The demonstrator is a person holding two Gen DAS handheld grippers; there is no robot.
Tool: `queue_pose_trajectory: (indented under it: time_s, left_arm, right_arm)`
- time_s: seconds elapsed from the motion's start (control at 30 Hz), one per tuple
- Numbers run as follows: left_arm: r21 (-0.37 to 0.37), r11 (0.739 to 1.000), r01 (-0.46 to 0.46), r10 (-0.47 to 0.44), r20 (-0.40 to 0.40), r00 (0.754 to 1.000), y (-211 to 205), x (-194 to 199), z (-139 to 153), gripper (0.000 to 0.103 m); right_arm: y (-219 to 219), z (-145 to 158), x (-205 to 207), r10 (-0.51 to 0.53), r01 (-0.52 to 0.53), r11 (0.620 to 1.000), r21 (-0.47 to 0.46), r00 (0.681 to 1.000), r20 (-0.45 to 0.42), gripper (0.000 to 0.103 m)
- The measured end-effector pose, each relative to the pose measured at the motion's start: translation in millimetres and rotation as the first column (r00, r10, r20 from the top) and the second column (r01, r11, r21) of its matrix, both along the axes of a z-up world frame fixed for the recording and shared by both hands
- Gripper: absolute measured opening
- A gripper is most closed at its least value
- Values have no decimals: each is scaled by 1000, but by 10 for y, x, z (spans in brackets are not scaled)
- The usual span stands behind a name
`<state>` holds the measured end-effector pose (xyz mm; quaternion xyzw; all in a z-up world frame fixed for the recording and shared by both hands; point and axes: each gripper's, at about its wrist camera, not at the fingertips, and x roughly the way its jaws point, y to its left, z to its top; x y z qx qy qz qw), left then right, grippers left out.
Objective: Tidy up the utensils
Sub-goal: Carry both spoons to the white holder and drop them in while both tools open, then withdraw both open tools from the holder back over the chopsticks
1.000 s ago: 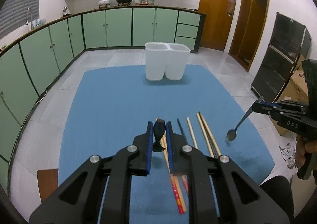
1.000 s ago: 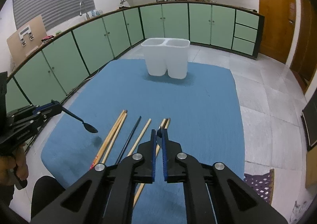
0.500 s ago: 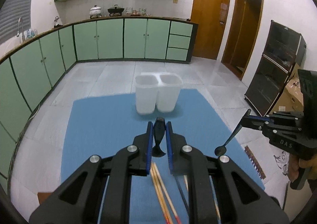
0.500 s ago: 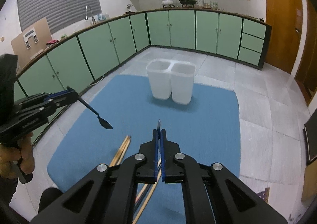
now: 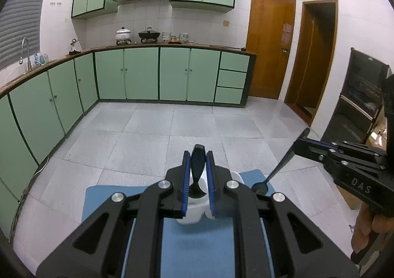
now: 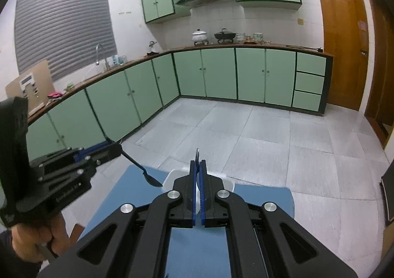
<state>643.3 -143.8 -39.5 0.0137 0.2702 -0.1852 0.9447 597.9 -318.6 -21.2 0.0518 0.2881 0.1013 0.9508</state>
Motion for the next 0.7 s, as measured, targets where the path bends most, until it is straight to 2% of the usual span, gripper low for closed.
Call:
queue_pose_trajectory:
  time_s: [0.17,0.27,0.4,0.47,0.6,0.7]
  left_arm:
    - [28,1000,-2,3,-42,999,-164,377,-460,12]
    - [41,999,-6,9,-80,997,-188,507,-731,12]
    - [44,999,-20,24,-91,996,-117,524,-877,13]
    - [45,999,-23,27,-90,996,-78,492,-897,24]
    - [51,998,-32,35,-62,997,-17,340,-786,44]
    - [37,999,-39,40,-29,999,87,142,-618,54]
  right_arm:
    - [-63,-546,518,-19,19,1000,-9,998,-63,2]
    - [-71,-786,671,-14,14,1000,-6,995,-97,2]
    - [-42,-922,713,-1,1,1000,-6,993,-116,4]
    - [-46,-930,667,-14,14,1000,-6,994,-105,7]
    - [-76,-835,502,-23,23,1000,-8,996,-81,20]
    - [-99,-700,291,-28,28,1000,-6,998,-58,21]
